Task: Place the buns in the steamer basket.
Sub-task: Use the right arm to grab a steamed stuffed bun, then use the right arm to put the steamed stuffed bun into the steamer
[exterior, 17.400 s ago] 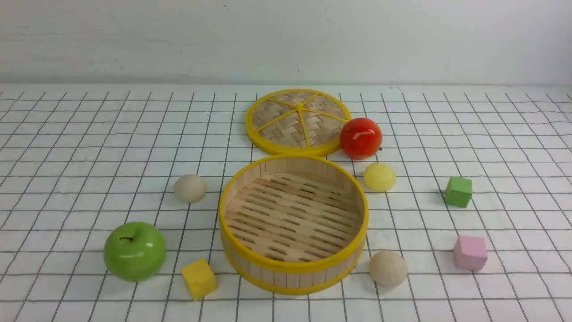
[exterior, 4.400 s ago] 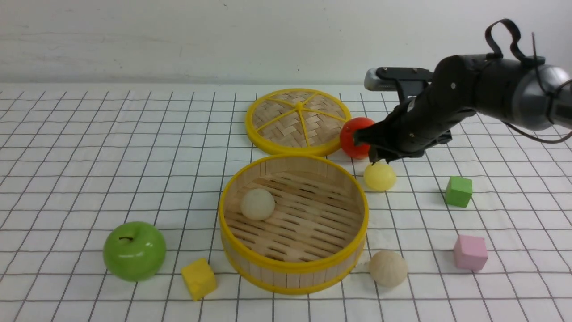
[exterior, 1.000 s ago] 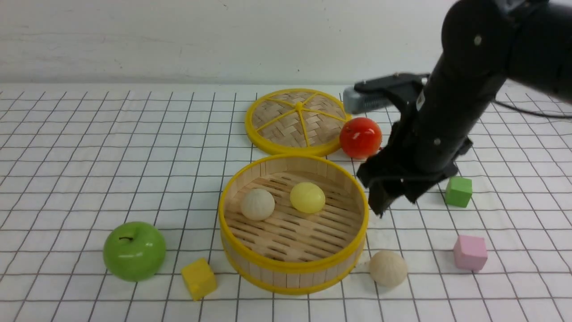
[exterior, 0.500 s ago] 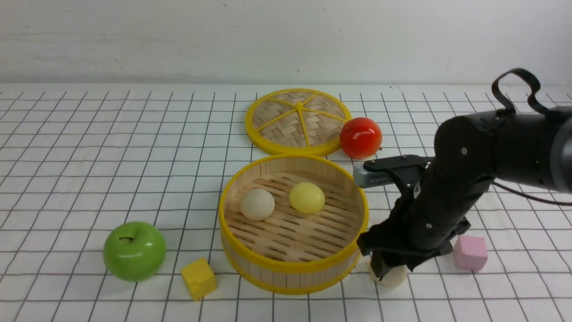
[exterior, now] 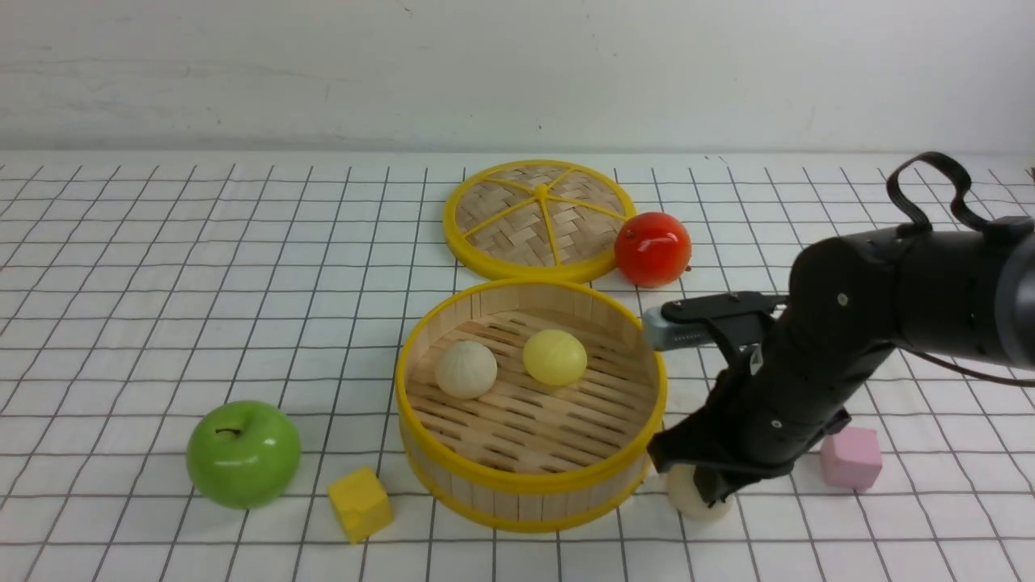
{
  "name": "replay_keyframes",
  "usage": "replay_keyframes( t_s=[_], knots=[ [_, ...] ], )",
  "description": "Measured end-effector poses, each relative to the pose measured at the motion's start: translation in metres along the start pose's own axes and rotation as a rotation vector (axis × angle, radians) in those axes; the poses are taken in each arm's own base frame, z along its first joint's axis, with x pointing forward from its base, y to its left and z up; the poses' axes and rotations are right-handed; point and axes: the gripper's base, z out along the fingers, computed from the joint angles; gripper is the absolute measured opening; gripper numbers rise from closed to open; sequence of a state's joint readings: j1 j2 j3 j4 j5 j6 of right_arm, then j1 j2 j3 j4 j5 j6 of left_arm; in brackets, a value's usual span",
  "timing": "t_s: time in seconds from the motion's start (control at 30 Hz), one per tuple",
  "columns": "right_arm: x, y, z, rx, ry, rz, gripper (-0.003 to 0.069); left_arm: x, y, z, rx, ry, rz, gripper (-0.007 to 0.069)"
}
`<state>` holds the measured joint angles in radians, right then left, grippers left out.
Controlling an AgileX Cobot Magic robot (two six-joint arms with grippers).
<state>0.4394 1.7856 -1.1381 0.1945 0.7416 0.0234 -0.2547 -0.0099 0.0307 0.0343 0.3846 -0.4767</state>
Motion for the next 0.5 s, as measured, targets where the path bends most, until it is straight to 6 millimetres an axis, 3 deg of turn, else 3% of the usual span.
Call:
replay_keyframes(
  t_s=[0.13,0.23,0.5],
  knots=[
    [-0.003,0.001,-0.007,0.004,0.016,-0.011,0.0001,0.0,0.0,0.0,0.0,0.0,0.0,0.0178],
    [-0.008,0.003,-0.023,0.009,-0.006,-0.032,0.0001,0.0,0.0,0.0,0.0,0.0,0.0,0.0182],
    [-0.034,0.015,-0.084,-0.013,-0.184,-0.067,0.0001,0.0,0.0,0.0,0.0,0.0,0.0,0.0187]
  ],
)
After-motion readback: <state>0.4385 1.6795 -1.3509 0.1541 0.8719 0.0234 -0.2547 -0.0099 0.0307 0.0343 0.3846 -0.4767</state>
